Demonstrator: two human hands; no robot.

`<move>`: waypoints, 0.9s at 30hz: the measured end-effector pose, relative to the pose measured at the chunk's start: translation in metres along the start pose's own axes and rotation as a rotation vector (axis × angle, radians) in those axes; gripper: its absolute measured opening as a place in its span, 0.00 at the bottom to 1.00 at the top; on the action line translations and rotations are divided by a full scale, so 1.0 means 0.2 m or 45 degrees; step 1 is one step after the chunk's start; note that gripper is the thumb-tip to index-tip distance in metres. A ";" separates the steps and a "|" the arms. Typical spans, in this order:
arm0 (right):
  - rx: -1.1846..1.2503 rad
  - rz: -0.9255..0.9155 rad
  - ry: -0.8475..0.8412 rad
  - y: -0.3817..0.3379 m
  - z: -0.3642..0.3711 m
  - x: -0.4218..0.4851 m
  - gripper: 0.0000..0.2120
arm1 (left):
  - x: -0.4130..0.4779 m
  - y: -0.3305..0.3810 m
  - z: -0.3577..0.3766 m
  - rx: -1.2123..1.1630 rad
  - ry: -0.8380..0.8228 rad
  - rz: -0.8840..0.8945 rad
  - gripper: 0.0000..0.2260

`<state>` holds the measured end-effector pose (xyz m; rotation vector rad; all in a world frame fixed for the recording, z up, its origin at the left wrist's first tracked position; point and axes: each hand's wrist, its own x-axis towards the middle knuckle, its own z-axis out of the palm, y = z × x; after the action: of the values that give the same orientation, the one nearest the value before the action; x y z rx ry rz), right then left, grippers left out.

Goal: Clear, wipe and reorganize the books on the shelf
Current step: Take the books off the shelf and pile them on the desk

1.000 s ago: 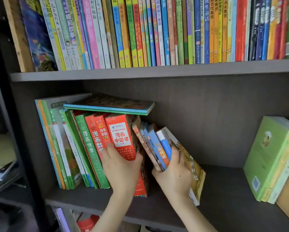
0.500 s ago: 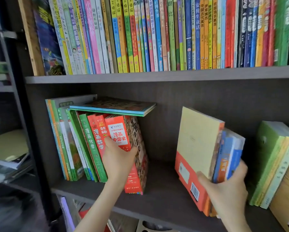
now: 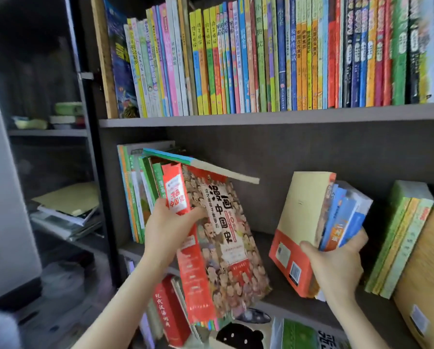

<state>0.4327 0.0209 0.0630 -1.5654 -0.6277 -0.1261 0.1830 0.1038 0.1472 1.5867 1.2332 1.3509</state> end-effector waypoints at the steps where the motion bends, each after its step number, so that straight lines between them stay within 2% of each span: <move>1: 0.004 -0.005 -0.003 0.00 0.00 0.00 0.41 | 0.01 -0.01 -0.01 -0.078 -0.055 -0.087 0.15; 3: -0.008 -0.010 -0.007 -0.01 -0.01 -0.02 0.41 | 0.02 -0.06 0.00 -0.130 -0.142 -0.260 0.12; 7: -0.052 -0.028 -0.036 -0.03 -0.01 -0.03 0.41 | 0.06 -0.25 0.02 -0.315 -0.173 -0.587 0.25; 9: -0.099 -0.075 -0.054 -0.03 0.01 -0.05 0.41 | 0.09 -0.30 0.01 -0.345 -0.188 -0.662 0.26; 12: -0.175 -0.168 -0.096 -0.05 0.04 -0.08 0.42 | 0.12 -0.30 0.00 -0.317 -0.237 -0.687 0.18; 14: -0.228 -0.249 -0.106 -0.07 0.07 -0.11 0.42 | 0.13 -0.29 0.01 -0.294 -0.287 -0.683 0.17; 16: -0.311 -0.359 -0.142 -0.07 0.09 -0.15 0.42 | 0.15 -0.28 0.02 -0.315 -0.360 -0.696 0.23; 19: -0.448 -0.475 -0.268 -0.07 0.14 -0.19 0.42 | 0.17 -0.27 0.06 -0.290 -0.469 -0.757 0.43; 22: -0.639 -0.613 -0.428 -0.08 0.17 -0.22 0.43 | 0.17 -0.26 0.12 -0.276 -0.491 -0.764 0.52; 24: -0.702 -0.659 -0.461 -0.07 0.17 -0.21 0.44 | 0.20 -0.25 0.15 -0.283 -0.467 -0.770 0.52; 27: -0.587 -0.549 -0.462 -0.11 0.09 -0.19 0.42 | 0.24 -0.20 0.20 -0.265 -0.487 -0.754 0.49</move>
<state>0.3863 0.0247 0.0635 -1.8905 -1.2903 -0.3324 0.2132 0.1641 0.1154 1.1356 1.1521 0.7301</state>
